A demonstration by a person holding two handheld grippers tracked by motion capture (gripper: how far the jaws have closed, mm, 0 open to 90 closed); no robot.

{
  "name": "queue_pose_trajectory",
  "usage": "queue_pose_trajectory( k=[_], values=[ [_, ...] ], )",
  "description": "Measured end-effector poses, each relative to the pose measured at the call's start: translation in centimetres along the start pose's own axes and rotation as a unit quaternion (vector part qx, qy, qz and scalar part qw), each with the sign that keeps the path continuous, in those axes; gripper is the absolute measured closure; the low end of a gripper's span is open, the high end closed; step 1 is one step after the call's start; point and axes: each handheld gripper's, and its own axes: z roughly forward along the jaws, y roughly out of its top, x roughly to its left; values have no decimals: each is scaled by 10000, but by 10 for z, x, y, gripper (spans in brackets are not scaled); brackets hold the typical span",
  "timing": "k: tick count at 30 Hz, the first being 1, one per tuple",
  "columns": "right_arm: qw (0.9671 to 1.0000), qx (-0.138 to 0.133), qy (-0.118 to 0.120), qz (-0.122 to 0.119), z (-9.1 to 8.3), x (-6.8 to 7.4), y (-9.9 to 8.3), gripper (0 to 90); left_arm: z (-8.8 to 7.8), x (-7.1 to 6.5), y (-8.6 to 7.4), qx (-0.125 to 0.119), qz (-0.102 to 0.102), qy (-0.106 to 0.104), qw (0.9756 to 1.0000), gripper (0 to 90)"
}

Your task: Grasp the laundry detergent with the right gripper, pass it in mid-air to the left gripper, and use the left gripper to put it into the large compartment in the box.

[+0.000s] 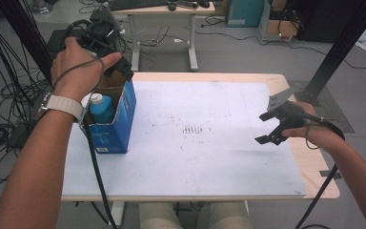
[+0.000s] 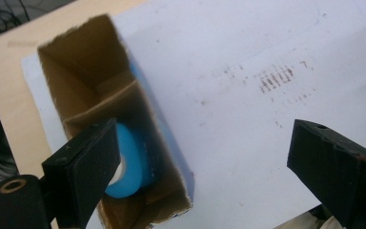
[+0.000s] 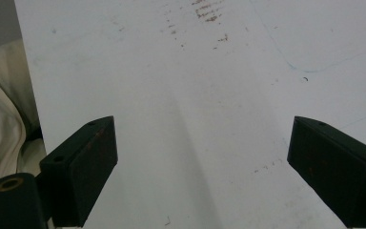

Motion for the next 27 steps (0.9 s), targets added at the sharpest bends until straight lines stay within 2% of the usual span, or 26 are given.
queue_pose_trajectory(
  k=[6, 7, 9, 11, 13, 15, 18, 19, 24, 26, 27],
  values=[
    [10000, -23, -46, 35, -3, -1, 0, 96, 0, -32, 13, 35, 515, -96, 9986, 103],
    [10000, 23, -36, 7, -4, -1, 1, 96, 0, -36, 15, 65, 666, -132, 9977, 103],
    [10000, -48, -46, 18, -4, -1, 1, 96, 2, -44, 17, 95, 877, -200, 9959, 103],
    [10000, -39, -39, 39, -6, -1, 0, 96, 4, -53, 19, 81, 1009, -258, 9945, 101],
    [10000, -39, -57, 43, -7, -2, 0, 96, 5, -59, 20, 111, 1232, -374, 9916, 100],
    [10000, -21, -57, 39, -8, -2, 0, 96, 8, -66, 22, 95, 1404, -357, 9894, 99],
    [10000, -20, -69, 41, -9, -1, 1, 96, 14, -75, 23, 203, 1677, -473, 9845, 96],
    [10000, -15, -73, 43, -10, -1, 1, 96, 16, -76, 24, 330, 1918, -432, 9799, 96],
    [10000, 8, -68, 56, -12, 0, 1, 96, 31, -92, 26, 404, 2386, -545, 9687, 97],
    [9999, -9, -70, 85, -13, 0, 2, 96, 35, -96, 27, 444, 2467, -535, 9666, 97],
    [9993, 162, -93, 327, -17, 3, 2, 96, 37, -97, 27, 460, 2494, -537, 9658, 97]
  ],
)
